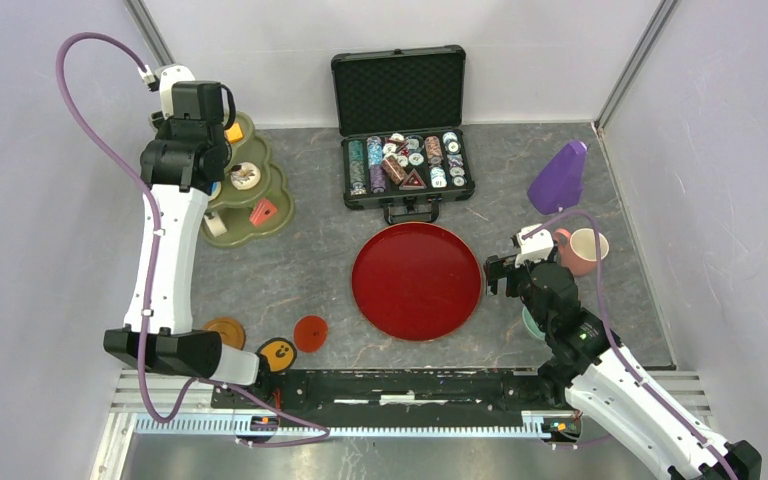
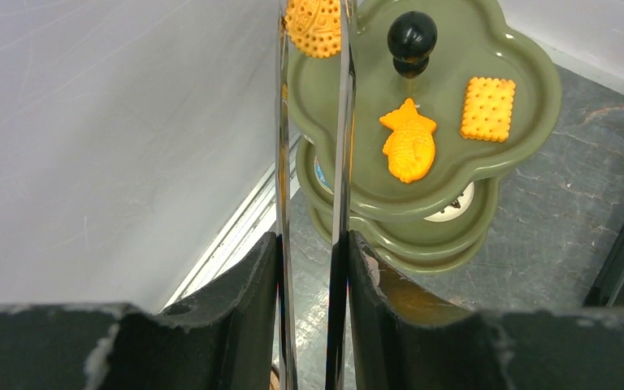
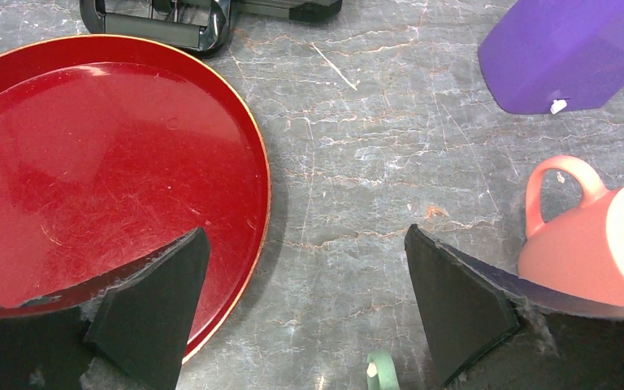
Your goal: Serve the afternoon tea
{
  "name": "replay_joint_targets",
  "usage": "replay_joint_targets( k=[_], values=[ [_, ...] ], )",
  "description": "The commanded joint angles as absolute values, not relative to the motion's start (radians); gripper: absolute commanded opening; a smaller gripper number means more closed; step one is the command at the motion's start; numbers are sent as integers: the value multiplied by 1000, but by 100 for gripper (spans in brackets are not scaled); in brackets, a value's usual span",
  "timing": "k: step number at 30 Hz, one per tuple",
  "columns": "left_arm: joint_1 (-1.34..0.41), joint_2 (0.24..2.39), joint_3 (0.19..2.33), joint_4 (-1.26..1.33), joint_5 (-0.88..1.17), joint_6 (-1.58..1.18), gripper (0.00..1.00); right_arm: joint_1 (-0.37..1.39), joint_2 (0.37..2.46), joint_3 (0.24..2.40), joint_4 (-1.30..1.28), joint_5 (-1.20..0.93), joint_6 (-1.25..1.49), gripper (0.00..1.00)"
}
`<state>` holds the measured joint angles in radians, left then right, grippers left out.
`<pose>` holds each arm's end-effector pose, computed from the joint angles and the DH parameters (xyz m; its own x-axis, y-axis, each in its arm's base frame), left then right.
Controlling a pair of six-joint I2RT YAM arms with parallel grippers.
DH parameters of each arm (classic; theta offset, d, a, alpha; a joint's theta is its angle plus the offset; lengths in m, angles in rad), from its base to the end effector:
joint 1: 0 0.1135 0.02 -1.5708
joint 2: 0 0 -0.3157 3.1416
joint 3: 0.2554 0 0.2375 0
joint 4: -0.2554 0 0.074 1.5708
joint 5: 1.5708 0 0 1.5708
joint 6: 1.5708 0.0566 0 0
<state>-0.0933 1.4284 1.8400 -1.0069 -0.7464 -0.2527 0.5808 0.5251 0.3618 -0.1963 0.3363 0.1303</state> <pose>0.2599 0.0143 0.5081 -0.4177 -0.1453 -0.8969 -0.6153 0.7715 0.1617 0.0960 0.0407 0.2488 -0.3254 -0.0669 -0.9432 -0.2193 0.9756 0.0065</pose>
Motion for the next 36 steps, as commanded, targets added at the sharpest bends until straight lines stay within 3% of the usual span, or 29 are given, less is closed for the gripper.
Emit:
replay_joint_targets(
  k=[1, 8, 16, 21, 31, 36],
  values=[
    [-75, 1423, 1821, -969, -717, -311, 32, 584, 520, 363, -163, 328, 124, 98],
    [-74, 1424, 1799, -973, -684, -322, 39, 584, 517, 362, -163, 331, 125, 98],
    [-74, 1416, 1802, -971, -665, -315, 58, 584, 520, 363, -163, 333, 124, 98],
    [-74, 1389, 1833, -980, -639, -314, 60, 584, 523, 363, -163, 333, 123, 98],
    [-94, 1217, 1839, -885, -195, -265, 60, 585, 547, 367, -168, 333, 122, 98],
    [-249, 1157, 1729, -814, -24, -179, 60, 584, 547, 369, -171, 340, 123, 98]
  ],
)
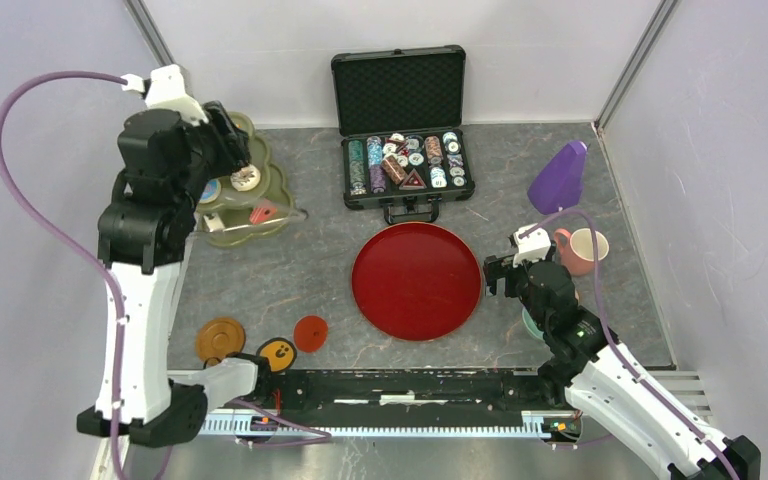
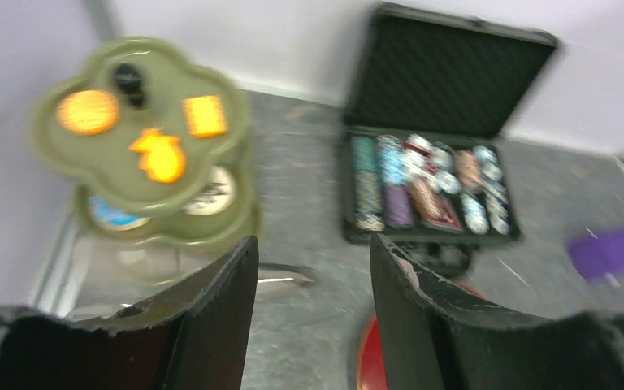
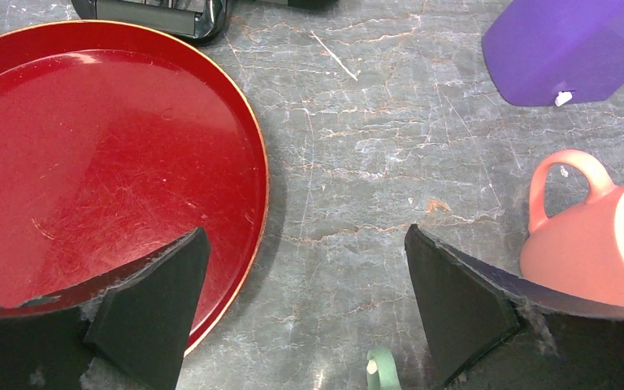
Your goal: Serve the afternoon tea
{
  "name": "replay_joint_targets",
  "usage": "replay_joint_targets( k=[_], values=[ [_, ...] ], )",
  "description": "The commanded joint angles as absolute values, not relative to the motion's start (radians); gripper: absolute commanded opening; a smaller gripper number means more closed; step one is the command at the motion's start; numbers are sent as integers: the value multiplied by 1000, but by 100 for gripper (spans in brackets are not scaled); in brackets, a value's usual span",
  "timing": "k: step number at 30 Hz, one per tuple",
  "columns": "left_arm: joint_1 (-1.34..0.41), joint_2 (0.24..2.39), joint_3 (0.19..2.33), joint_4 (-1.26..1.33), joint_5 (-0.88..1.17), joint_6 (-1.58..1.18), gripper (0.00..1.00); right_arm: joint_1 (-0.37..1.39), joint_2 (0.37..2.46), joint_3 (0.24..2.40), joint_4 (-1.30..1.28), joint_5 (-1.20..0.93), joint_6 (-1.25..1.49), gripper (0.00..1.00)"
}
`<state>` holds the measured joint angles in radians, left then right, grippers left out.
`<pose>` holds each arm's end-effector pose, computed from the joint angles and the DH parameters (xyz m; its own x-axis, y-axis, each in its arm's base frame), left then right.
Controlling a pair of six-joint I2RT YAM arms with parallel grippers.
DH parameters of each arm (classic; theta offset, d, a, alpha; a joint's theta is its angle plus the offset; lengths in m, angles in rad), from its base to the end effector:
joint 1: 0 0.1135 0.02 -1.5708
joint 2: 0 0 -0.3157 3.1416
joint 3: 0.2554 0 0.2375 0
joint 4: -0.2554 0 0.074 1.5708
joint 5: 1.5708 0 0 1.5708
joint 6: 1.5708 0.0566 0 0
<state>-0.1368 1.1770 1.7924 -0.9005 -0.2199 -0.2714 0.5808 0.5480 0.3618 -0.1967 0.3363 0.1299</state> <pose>0.1759 -0.0118 0.5503 -0.2485 -0.2299 -0.9410 -0.1462 0.9692 -0.1981 0.0986 0.0424 0.2468 -0.3437 -0.0793 -0.9357 -0.2194 0.9756 -0.0021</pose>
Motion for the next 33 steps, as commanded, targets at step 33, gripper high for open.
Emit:
replay_joint_targets(
  k=[33],
  values=[
    [-497, 1514, 1035, -767, -204, -553, 65, 584, 560, 371, -171, 323, 121, 98]
  ],
)
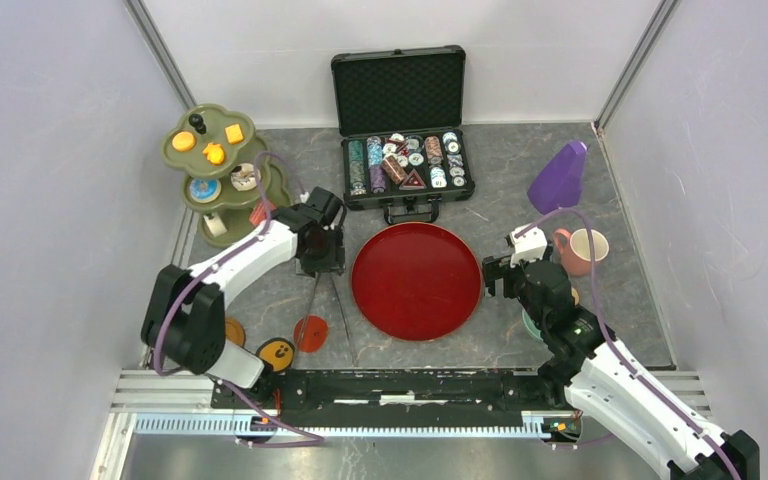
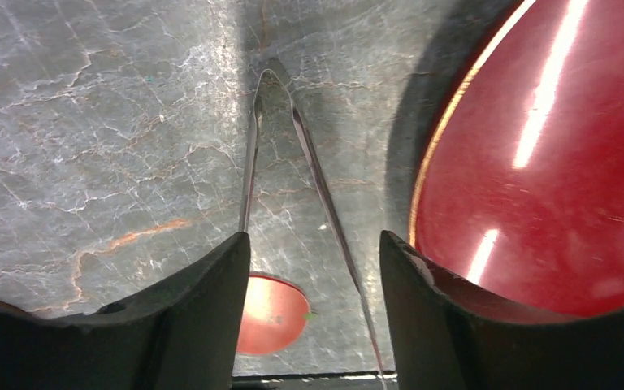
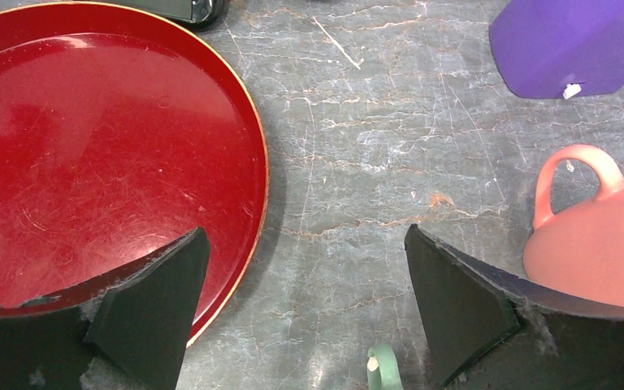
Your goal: Serve the afternoon tea
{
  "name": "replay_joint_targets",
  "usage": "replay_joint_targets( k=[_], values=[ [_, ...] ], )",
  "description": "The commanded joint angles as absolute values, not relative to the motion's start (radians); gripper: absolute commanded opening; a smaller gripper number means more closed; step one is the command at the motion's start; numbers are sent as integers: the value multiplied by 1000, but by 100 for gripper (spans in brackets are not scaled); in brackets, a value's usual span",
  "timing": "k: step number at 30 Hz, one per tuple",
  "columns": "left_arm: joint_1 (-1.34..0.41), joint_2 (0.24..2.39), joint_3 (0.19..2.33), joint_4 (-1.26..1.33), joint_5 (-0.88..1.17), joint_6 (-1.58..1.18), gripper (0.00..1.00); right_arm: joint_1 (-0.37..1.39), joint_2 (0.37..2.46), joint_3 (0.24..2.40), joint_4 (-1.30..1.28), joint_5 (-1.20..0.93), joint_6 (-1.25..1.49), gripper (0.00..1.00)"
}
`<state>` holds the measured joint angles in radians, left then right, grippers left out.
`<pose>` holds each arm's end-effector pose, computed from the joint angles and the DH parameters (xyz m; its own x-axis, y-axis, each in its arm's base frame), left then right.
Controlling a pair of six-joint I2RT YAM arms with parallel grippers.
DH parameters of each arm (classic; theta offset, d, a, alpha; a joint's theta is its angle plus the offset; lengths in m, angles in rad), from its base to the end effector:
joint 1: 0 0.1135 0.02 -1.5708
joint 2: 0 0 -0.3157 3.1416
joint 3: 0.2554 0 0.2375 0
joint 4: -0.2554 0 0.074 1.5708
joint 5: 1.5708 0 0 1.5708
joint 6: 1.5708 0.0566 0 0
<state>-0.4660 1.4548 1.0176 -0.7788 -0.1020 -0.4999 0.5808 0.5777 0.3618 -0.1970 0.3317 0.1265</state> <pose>0.2369 -0.1127 0.2619 -0.9343 -0.0638 -0.3507 -0.0370 0.9959 -0.0827 0.1018 0.0448 0.2441 -0.3668 -0.0980 -0.9251 -0.2249 0.9743 -0.0141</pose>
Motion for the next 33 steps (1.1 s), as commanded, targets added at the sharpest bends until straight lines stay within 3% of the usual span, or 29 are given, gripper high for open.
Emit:
replay_joint_targets(
  k=[1, 5, 13, 22, 27, 33],
  values=[
    [-501, 1524, 1033, -765, -223, -559, 62, 585, 556, 369, -168, 325, 120, 98],
    [-508, 1500, 1012, -772, -286, -557, 53, 584, 557, 373, -176, 325, 122, 98],
    [-506, 1503, 945, -791, -338, -554, 53, 584, 559, 370, -162, 324, 119, 98],
    [-508, 1620, 958, -738, -318, -567, 23, 584, 538, 367, -164, 321, 122, 98],
    [-510, 1574, 972, -784, -321, -550, 4, 586, 521, 368, -171, 318, 126, 98],
    [-511, 1393, 1039, -851, -296, -569, 2, 584, 538, 366, -160, 316, 122, 98]
  ],
)
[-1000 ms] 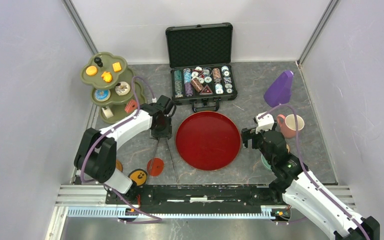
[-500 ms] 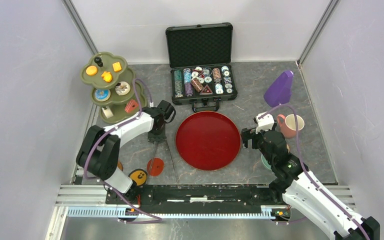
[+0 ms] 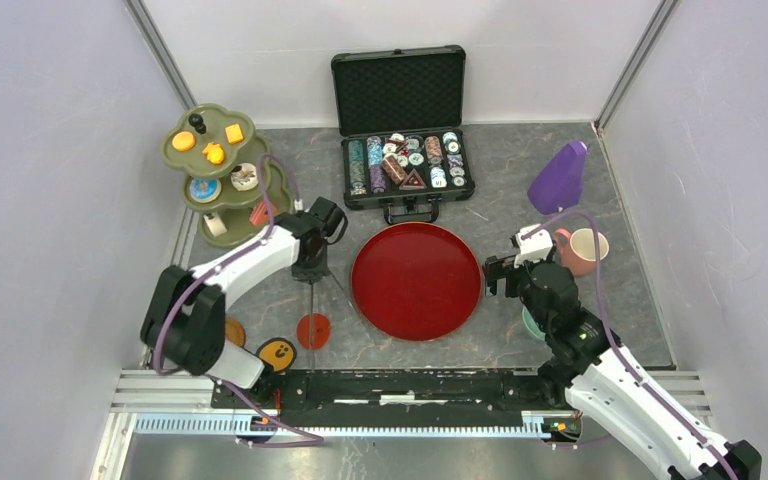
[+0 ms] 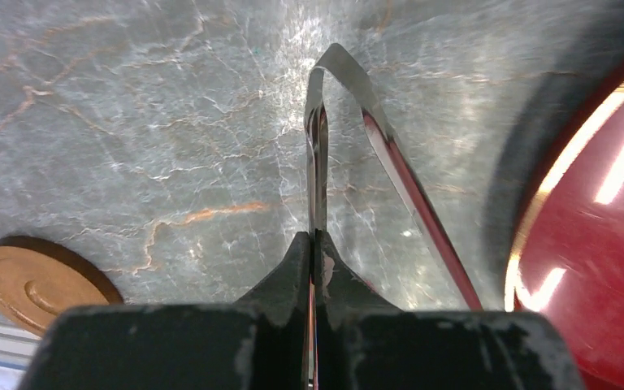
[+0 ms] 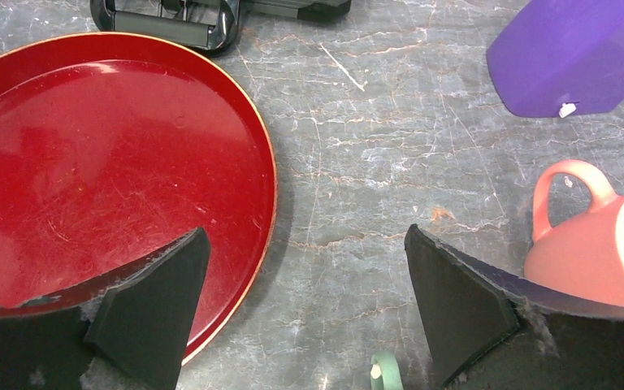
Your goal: Serve the afternoon tea
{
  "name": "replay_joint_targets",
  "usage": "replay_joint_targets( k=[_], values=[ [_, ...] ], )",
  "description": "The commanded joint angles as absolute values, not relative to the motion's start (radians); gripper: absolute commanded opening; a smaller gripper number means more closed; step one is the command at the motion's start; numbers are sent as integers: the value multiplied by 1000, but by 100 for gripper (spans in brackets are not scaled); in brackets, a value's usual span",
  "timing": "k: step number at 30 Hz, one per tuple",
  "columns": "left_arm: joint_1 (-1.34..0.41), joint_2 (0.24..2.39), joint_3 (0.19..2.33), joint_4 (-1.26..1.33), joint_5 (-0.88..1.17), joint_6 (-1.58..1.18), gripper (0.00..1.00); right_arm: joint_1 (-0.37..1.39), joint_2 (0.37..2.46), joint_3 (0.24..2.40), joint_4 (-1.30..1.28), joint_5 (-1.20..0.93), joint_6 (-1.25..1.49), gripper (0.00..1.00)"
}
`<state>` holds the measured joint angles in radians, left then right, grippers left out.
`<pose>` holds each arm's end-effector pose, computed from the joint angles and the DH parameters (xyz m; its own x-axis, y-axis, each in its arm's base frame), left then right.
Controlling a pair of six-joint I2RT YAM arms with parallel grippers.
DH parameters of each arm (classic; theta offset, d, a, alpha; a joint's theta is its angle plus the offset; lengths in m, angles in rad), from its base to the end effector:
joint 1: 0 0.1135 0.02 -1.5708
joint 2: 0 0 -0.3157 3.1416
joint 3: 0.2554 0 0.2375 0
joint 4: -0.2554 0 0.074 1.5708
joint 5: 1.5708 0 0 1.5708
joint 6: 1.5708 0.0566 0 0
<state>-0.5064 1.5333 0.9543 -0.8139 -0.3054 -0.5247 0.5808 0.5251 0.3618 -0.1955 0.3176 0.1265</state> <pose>0.2321 -0.1093 0.2275 -0.9533 -0.0176 -0.3014 -0.0711 0.9833 0.1675 0.0958 0.0417 0.2487 -0.3261 -0.0707 -0.9427 -0.2375 0.9713 0.0094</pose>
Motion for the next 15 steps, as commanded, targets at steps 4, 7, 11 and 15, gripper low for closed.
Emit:
replay_joint_targets(
  k=[4, 7, 11, 15],
  values=[
    [-528, 1338, 1107, -851, -250, -712, 2, 586, 543, 371, -170, 311, 124, 98],
    [-583, 1355, 1156, -847, -300, -869, 2, 584, 533, 362, -158, 316, 123, 98],
    [-691, 1424, 1211, -802, -453, -1078, 2, 586, 549, 369, -167, 320, 123, 98],
    [-726, 1511, 1214, -748, -548, -1213, 2, 587, 541, 371, -175, 324, 126, 98]
  ],
)
